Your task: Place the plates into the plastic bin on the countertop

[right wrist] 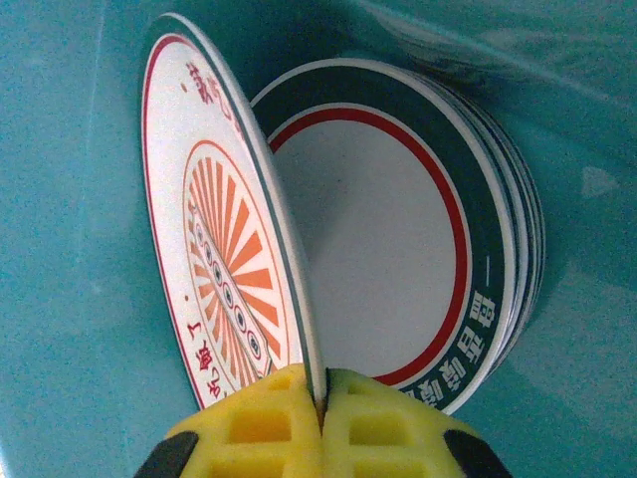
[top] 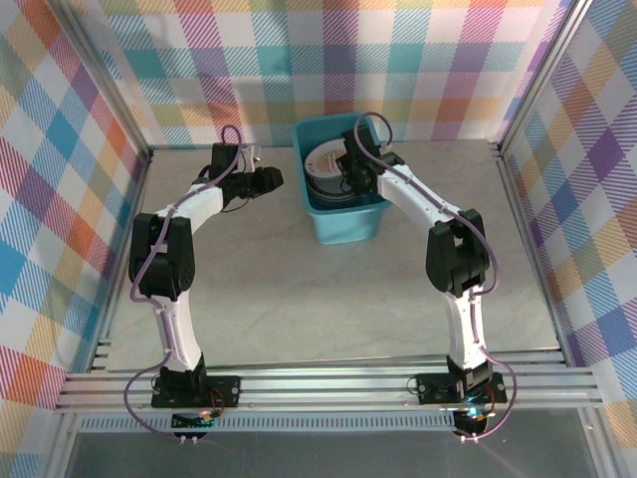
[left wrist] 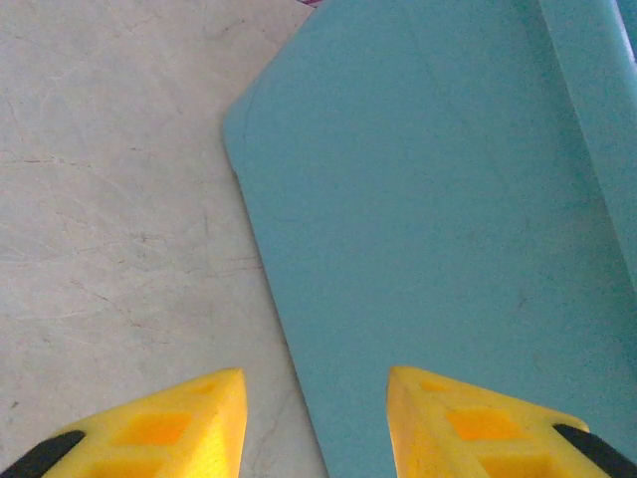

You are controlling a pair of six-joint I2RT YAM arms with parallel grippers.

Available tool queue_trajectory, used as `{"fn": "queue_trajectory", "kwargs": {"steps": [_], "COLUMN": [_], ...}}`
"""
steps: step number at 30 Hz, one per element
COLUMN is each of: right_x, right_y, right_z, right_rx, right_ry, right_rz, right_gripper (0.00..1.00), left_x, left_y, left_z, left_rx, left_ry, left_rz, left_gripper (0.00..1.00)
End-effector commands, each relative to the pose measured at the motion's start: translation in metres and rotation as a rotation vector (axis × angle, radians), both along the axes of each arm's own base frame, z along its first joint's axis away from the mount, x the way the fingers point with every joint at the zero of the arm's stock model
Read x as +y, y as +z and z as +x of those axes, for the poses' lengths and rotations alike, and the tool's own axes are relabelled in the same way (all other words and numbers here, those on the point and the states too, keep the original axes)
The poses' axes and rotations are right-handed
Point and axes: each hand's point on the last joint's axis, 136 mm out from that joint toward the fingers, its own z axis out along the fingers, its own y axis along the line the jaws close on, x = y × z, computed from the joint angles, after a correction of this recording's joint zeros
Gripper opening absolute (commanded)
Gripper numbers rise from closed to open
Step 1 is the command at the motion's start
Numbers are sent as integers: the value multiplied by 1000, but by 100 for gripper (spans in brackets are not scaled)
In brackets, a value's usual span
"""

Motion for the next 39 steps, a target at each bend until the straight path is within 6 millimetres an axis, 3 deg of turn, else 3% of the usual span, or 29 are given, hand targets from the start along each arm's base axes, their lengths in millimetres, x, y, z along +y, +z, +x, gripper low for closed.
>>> {"fn": "queue_trajectory", "kwargs": {"steps": [1,18,30,39], "right_x": [5,15,35,41], "right_y": [-10,-18,-42,-45], "right_z": [-4,-17,-22,-18], "right_rx": [45,132,229,232], "right_ry": [-39,-60,-138,-182], "right_rz": [12,-27,81,103], "right_gripper": [0,0,0,0], "left_x": [6,4,2,2], "left_y": [3,-2,-19,-20], "left_z": [4,6,7,8], "left_rx": [-20,-24,4,5], "left_ry": [-4,6,9,15], "left_rz": [10,-53,-78,-92], "left_gripper": [42,42,42,42]}}
